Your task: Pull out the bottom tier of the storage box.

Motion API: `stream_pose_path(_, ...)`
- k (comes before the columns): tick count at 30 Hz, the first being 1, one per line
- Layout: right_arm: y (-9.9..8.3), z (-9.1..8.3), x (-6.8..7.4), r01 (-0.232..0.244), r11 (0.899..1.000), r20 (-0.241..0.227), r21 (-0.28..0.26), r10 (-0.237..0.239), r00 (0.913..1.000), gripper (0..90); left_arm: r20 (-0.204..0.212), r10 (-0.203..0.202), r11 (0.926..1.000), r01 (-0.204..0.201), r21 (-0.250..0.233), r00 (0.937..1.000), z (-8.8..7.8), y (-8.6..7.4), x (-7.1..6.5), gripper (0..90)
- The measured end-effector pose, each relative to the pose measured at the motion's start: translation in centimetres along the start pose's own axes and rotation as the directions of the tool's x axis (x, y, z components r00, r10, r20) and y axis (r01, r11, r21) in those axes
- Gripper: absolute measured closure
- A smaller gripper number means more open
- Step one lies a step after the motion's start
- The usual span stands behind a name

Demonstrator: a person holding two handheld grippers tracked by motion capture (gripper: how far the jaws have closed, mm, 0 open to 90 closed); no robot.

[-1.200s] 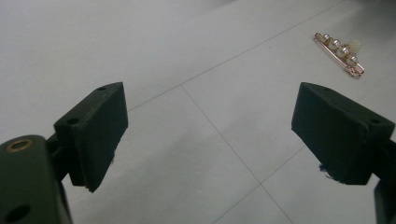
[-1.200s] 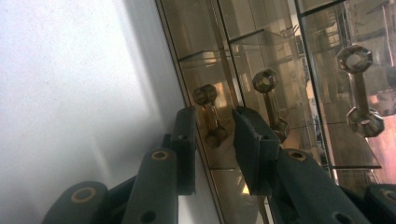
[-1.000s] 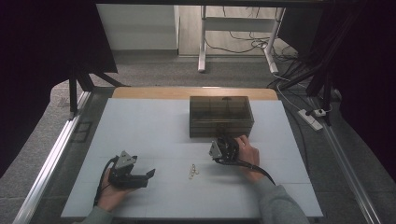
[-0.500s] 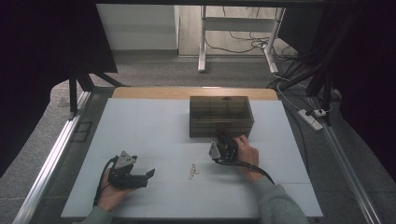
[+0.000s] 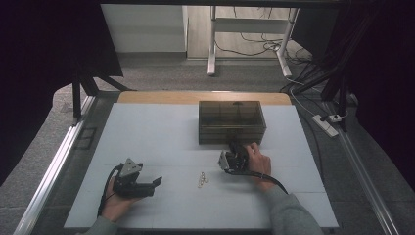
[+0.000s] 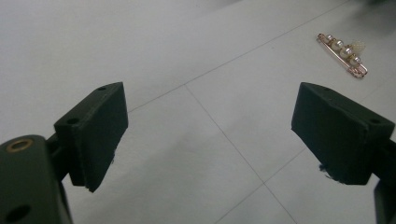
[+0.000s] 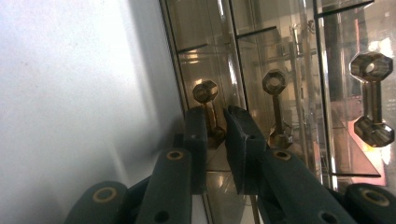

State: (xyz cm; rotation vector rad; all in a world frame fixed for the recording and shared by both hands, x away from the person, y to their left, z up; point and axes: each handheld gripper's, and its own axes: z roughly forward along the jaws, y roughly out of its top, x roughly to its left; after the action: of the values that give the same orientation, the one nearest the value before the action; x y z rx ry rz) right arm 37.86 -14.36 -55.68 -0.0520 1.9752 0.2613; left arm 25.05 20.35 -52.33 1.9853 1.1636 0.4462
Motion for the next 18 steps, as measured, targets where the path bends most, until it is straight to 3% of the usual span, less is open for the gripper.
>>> stream_pose_path(18, -0.02, -0.09, 0.35, 0.009, 1.000, 0.031, -0.011, -0.009, 0.9995, 79.2, -0.001, -0.003, 1.0000, 0.003, 0.000, 1.0000, -0.07, -0.07, 0.18, 11.9)
